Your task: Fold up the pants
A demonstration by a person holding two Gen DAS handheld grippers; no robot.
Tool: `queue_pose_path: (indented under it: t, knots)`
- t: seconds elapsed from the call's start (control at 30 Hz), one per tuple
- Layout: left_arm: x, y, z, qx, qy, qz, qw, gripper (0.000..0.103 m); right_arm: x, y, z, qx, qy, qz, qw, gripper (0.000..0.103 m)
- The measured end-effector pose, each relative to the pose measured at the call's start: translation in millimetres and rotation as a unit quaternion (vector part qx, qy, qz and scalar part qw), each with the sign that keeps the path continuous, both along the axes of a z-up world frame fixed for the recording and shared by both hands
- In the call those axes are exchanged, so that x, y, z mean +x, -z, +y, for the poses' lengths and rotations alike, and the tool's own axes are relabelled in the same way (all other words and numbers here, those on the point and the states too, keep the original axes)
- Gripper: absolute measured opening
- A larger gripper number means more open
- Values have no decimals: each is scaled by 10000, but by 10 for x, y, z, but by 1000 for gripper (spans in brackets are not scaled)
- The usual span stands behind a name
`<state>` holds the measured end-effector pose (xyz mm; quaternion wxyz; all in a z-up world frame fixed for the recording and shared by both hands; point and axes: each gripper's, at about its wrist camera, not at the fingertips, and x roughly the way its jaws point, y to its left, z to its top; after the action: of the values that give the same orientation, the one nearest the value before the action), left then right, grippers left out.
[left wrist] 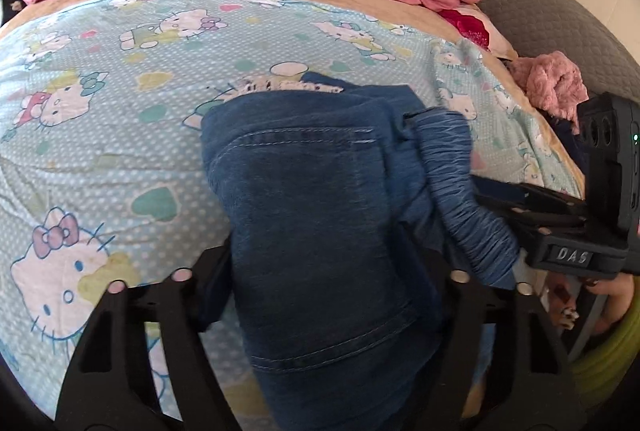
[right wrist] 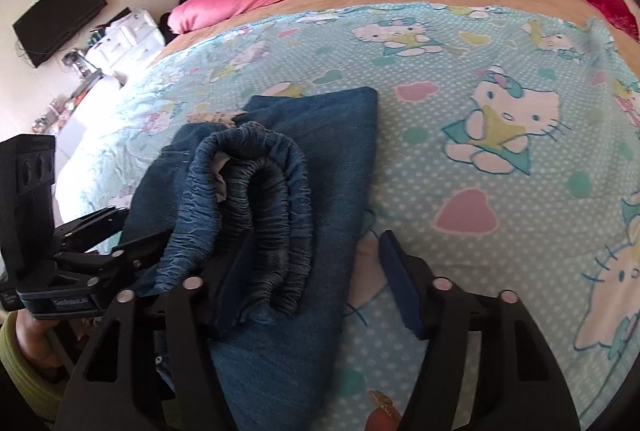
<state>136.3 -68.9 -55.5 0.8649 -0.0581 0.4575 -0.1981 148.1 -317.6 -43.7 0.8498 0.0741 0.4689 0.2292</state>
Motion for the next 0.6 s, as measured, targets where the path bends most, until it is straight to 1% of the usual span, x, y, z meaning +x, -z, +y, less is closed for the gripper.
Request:
queue_pose_path:
  t: [0.03,0.07,0.1,0.13,0.17,0.23,0.33,0.47,0.5,0.53,0.57,0.6]
  knots:
    - [9,-8,-16,15,8,-11,10000,52,13,-3,15,85,-73,21,9999,42]
    - [13,-18,-32,54,11,-22,10000,49,13,-17,33,178,-138,1,9997,26]
    - [7,-46,-48,98,6,-67,9999,44,-1,-53,59,209,-181,-91,9996,25]
    - [4,-71,-60,130,6,-116,9998,39,-26,-119,108,81,-225,-294,9993,21]
    - [0,-97,-62,159,16,-161,9997,37,-40,-166,144,-1,-267,-431,9987,19]
    - [4,-174,-72,208,26,-291,9994,34,-50,-268,187,0,-283,-615,9977,19]
    - [58,-314,-67,209,-41,-513,9985,34,-1,-428,234,-45,-314,-894,9955,19]
    - [148,-411,-80,390,-129,-751,9963,34,113,-523,279,-201,-241,-1101,9934,19]
    - [174,-390,-88,479,-161,-774,9957,36,132,-502,294,-290,-224,-1102,9932,19]
    - [198,-355,-89,572,-188,-736,9955,43,159,-454,315,-482,-186,-1062,9930,22]
    - [221,-303,-93,650,-210,-668,9954,49,194,-372,334,-748,-102,-947,9926,28]
    - [240,-236,-90,739,-243,-593,9952,63,206,-318,322,-898,-34,-868,9922,33]
